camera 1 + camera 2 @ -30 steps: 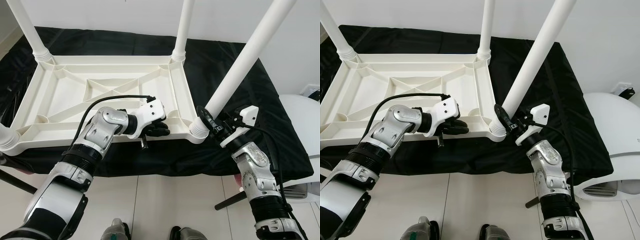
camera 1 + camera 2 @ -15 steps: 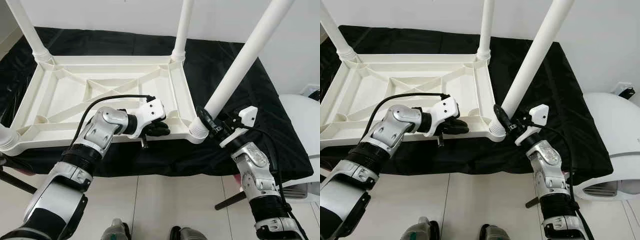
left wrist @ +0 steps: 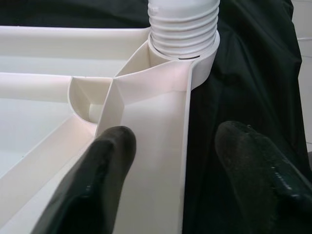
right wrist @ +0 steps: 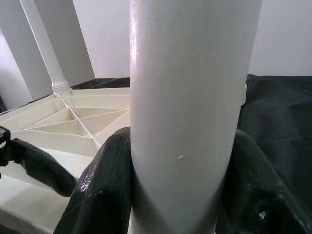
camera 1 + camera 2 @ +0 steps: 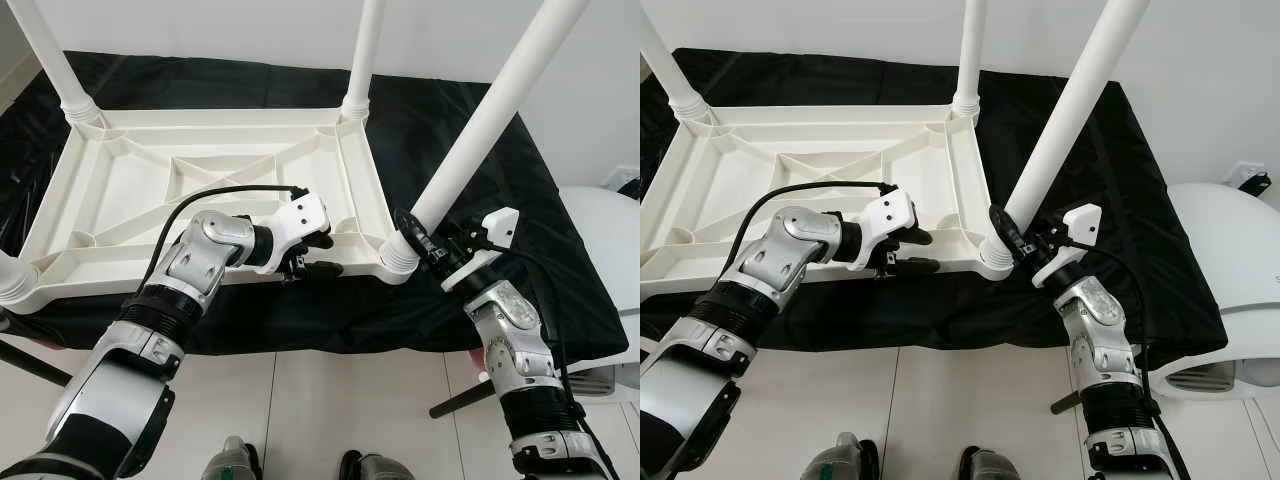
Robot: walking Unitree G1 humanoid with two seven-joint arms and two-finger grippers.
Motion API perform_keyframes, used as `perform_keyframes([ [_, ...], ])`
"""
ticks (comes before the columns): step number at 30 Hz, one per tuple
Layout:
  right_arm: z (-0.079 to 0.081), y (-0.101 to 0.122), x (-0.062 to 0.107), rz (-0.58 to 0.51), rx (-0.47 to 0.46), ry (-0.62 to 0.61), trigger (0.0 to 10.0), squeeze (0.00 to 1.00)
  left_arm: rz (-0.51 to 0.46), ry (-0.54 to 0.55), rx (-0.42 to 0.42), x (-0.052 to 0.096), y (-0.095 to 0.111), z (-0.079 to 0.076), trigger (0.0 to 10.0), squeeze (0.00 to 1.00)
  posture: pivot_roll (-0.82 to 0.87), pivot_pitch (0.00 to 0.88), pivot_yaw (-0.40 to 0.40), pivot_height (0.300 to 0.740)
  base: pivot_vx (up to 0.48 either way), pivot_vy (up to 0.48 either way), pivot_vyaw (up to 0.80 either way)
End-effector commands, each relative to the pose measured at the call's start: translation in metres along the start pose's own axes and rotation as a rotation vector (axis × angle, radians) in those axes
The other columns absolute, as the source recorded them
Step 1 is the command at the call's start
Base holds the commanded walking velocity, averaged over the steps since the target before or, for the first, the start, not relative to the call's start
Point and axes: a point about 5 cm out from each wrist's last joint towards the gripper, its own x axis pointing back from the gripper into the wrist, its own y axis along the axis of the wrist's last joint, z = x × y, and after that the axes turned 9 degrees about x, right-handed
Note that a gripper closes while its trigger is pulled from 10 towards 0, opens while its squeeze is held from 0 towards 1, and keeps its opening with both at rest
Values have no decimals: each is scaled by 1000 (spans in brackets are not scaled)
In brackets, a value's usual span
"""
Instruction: Building children table
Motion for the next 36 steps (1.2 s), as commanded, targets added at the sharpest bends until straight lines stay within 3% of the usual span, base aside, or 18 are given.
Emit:
perform_keyframes([
  [1,-9,-22,16,139,-20,-66,10000,0,6,-11,-21,0,3,0,10000,1000,-27,114,-6,740,0,0,0],
  [2,-8,-20,15,127,-18,-60,10000,0,7,-7,-24,0,3,0,10000,282,-26,115,-8,740,0,0,0],
  [3,-8,-16,13,109,-23,-57,10000,0,6,-8,-26,0,3,0,10000,0,-25,115,-8,740,0,0,0],
  [10,-7,-5,6,52,-36,-47,10000,0,7,-15,-25,2,1,-1,10000,0,-22,112,-10,740,0,0,0],
  [18,-9,23,-8,-75,-48,-42,10000,0,10,-14,-22,1,0,-2,10000,0,-25,102,-10,740,0,0,0],
  [32,-9,26,-9,-78,-42,-35,10000,0,13,-16,-17,1,0,-1,10000,0,-25,94,-8,740,0,0,0],
  [36,-8,40,-14,-132,-39,-29,10000,0,15,-15,-20,1,0,-1,10000,0,-25,93,-7,740,0,0,0],
])
